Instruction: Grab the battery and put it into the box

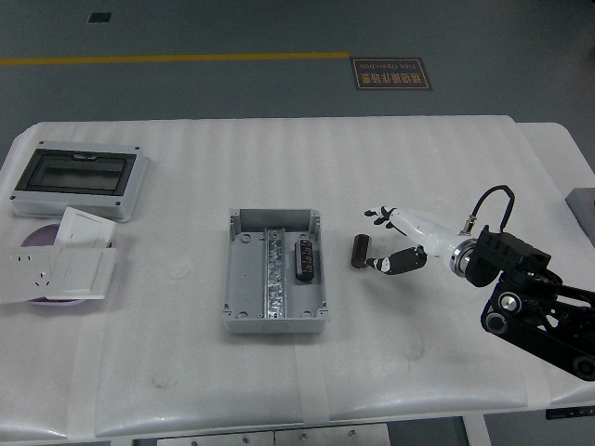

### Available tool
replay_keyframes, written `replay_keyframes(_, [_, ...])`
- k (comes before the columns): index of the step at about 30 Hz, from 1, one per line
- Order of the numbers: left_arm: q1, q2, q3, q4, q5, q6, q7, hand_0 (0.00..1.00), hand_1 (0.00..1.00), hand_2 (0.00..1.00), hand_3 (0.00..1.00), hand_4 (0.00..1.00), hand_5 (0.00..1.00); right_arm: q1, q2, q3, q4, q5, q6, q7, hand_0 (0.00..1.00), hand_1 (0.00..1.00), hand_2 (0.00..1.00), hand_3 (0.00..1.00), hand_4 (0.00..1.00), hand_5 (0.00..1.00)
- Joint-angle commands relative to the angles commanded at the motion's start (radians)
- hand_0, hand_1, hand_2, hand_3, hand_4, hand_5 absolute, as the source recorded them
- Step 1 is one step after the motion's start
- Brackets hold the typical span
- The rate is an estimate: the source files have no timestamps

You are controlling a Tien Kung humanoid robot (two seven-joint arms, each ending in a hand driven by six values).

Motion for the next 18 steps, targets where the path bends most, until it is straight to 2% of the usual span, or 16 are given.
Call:
replay_keyframes(12, [-0.003, -0.002, 0.004, -0.001, -0.004, 0.000, -0.001, 0.651, 0.667, 0.596, 0.623, 0.617, 0.004, 0.031, 0.055, -0.037, -0.074, 0.079, -0.007, 0.014, 0.851, 0.827, 0.862, 0.941, 0.819, 0.350])
replay_keyframes(18, [-0.006, -0.002, 0.012, -0.001, -0.014, 0.005, -0.003, 0.651, 0.667, 0.596, 0.621, 0.616, 0.003, 0.037, 0.062, -0.051, -0.081, 0.090, -0.015, 0.019, 0.844, 0.823, 0.853, 0.931, 0.818, 0.368])
